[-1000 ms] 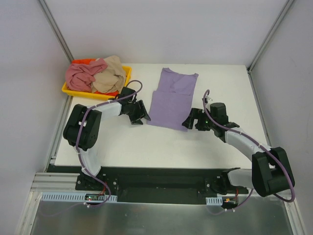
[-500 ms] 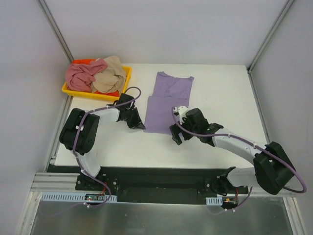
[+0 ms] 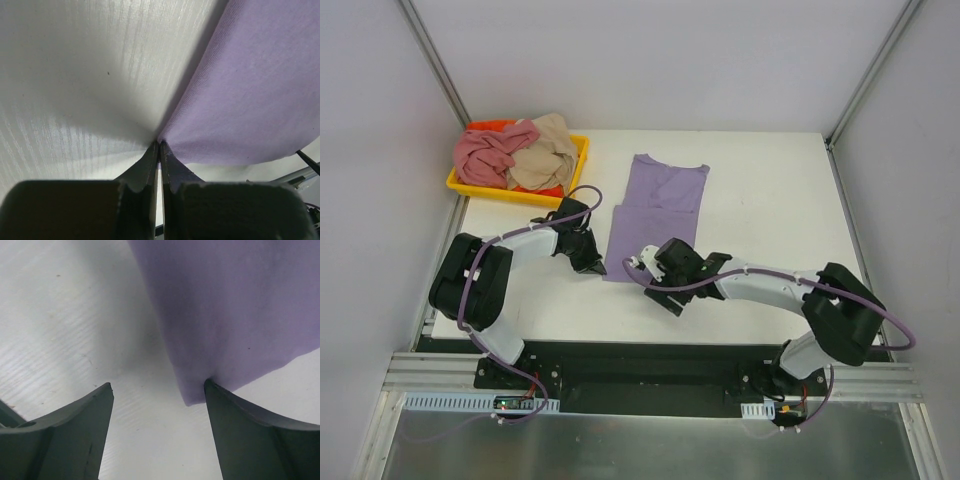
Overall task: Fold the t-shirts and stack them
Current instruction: Grab one side of the 2/3 rectangular tshirt with both arms
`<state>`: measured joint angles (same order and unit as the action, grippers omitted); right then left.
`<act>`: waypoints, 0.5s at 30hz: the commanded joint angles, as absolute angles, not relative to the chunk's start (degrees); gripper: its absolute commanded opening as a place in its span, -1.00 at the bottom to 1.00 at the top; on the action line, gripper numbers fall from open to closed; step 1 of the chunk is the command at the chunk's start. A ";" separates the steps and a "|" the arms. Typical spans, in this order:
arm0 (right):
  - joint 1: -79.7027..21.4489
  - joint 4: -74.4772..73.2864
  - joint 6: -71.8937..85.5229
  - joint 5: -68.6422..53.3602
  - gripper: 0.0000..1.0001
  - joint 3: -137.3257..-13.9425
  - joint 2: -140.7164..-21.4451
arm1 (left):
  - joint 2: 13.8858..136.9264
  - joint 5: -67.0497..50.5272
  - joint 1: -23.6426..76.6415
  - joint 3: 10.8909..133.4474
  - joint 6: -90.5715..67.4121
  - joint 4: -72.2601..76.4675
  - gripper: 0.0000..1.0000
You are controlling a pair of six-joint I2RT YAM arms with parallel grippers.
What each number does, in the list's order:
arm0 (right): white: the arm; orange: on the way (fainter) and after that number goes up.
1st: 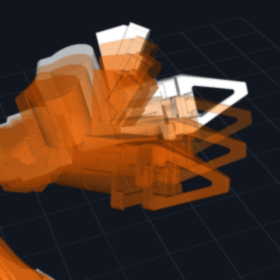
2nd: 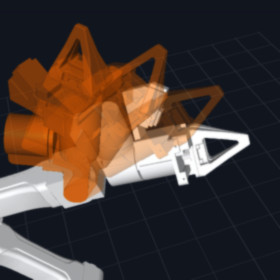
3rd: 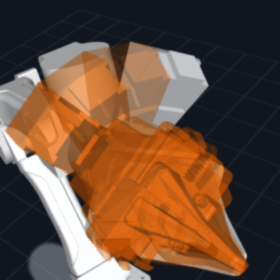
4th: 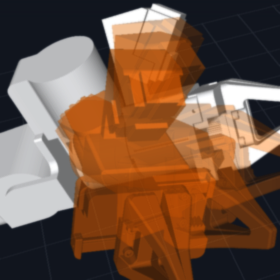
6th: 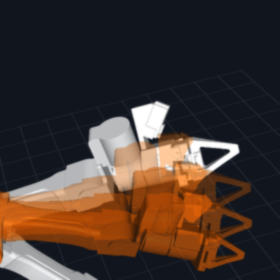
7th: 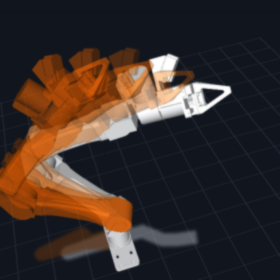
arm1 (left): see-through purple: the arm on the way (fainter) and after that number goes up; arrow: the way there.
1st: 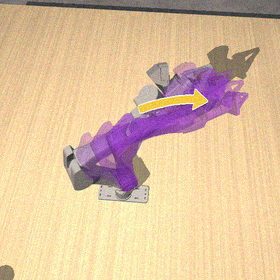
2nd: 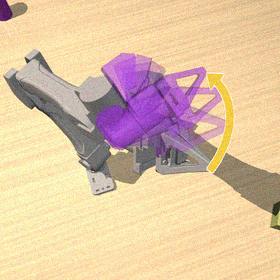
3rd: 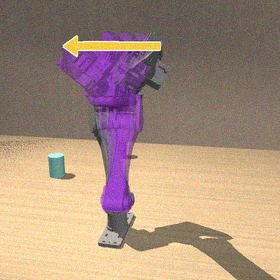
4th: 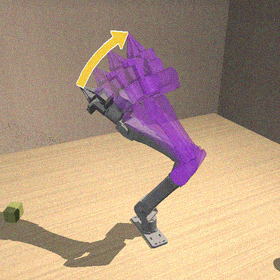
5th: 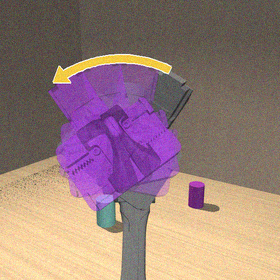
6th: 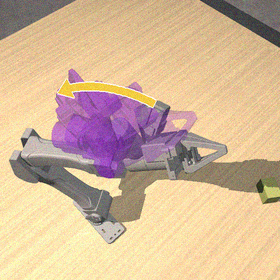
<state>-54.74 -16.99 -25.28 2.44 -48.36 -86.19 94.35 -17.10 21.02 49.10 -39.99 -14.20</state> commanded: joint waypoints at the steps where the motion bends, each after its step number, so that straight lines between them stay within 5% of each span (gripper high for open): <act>1: -54.76 -18.81 -28.65 6.33 0.47 -52.91 -89.47 | 92.99 -13.19 20.92 49.66 -38.14 -19.07 -1.00; 9: -54.84 -21.53 -29.62 11.94 0.20 -54.58 -94.74 | 92.29 -11.69 20.04 50.36 -38.41 -19.60 -1.00; 15: -55.28 -22.85 -30.15 12.75 -0.19 -55.72 -96.68 | 91.58 -10.10 19.95 52.38 -38.50 -20.65 -1.00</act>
<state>-54.74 -19.42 -29.26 10.61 -54.11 -95.00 93.82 -13.56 20.88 50.35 -39.81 -17.10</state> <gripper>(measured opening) 0.436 0.006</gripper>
